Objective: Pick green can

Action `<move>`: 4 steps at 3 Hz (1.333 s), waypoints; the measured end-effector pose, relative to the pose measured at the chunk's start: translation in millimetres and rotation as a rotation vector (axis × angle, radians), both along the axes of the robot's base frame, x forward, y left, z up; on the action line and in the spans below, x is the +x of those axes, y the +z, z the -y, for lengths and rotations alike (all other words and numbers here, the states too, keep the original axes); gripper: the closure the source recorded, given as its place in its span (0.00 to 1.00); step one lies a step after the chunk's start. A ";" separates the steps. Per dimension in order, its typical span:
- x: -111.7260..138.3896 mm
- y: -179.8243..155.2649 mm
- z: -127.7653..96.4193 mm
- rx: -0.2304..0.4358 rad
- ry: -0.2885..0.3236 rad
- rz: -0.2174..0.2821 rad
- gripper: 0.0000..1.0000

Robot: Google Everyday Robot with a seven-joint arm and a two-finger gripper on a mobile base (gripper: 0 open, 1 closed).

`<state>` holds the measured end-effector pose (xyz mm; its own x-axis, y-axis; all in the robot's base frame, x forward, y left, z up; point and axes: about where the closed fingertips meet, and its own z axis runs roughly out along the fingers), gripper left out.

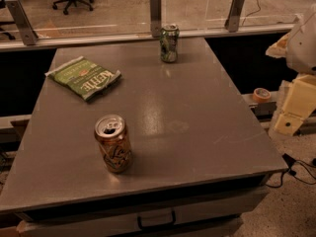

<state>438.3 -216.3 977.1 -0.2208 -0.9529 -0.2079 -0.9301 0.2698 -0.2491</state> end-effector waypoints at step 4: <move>133.7 -33.1 -79.1 0.227 0.069 0.170 0.00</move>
Offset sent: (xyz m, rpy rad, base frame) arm 0.0565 0.0534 -0.0318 0.1242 -0.0279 0.0976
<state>572.0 -137.3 944.0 -0.1009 -0.8891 -0.4464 -0.8982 0.2744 -0.3435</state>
